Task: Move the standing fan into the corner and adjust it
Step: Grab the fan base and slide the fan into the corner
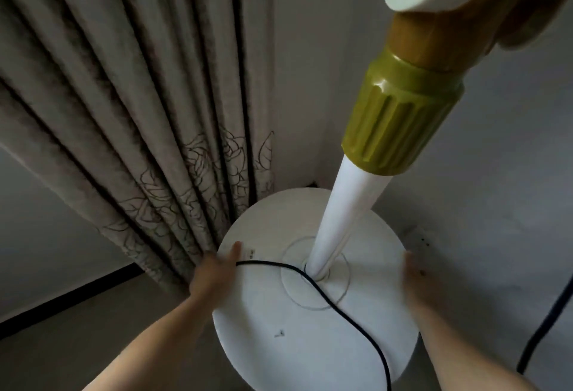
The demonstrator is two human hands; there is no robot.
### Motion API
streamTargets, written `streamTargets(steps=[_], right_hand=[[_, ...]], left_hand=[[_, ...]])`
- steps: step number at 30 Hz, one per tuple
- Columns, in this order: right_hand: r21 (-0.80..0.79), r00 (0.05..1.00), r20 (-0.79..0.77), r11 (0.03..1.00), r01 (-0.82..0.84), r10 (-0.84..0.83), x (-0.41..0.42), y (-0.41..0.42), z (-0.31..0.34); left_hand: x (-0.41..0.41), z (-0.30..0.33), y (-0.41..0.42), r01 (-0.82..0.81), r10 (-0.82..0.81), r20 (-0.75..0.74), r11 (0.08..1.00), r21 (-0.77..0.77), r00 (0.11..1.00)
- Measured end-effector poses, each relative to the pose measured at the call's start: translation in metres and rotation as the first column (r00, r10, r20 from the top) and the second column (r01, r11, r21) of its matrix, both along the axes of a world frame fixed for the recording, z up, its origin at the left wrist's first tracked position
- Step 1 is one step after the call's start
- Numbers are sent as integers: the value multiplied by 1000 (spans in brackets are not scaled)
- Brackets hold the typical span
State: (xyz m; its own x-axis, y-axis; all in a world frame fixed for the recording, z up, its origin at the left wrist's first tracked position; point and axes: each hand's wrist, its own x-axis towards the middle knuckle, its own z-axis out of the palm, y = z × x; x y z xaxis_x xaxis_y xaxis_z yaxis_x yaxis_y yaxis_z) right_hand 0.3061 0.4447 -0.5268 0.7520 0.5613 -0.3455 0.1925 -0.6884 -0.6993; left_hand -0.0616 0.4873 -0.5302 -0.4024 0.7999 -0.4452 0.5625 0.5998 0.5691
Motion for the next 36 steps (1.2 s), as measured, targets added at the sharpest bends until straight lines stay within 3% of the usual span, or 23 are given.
streamTargets(steps=[2,6,11,16,24,36], right_hand=[[13,998,-22,998,55,-55,-6,11,-44],[-119,999,19,992,-30,32,-3,21,-126],[-96,998,55,994,49,-44,-19,42,-220],[-154,996,86,987,45,-32,-16,60,-277],[-115,992,123,993,3,11,-6,79,-338],[-248,970,200,965,-84,136,15,71,-379]], left_hand=[[-2,-44,13,5,-5,-1,1000,2,1000],[-5,-128,36,32,-31,47,999,-24,998],[-6,-230,59,-6,6,111,1000,1,994],[-2,-294,79,-24,18,97,998,59,995],[4,-352,94,-48,44,94,998,40,995],[21,-400,85,-14,21,42,990,-142,999]])
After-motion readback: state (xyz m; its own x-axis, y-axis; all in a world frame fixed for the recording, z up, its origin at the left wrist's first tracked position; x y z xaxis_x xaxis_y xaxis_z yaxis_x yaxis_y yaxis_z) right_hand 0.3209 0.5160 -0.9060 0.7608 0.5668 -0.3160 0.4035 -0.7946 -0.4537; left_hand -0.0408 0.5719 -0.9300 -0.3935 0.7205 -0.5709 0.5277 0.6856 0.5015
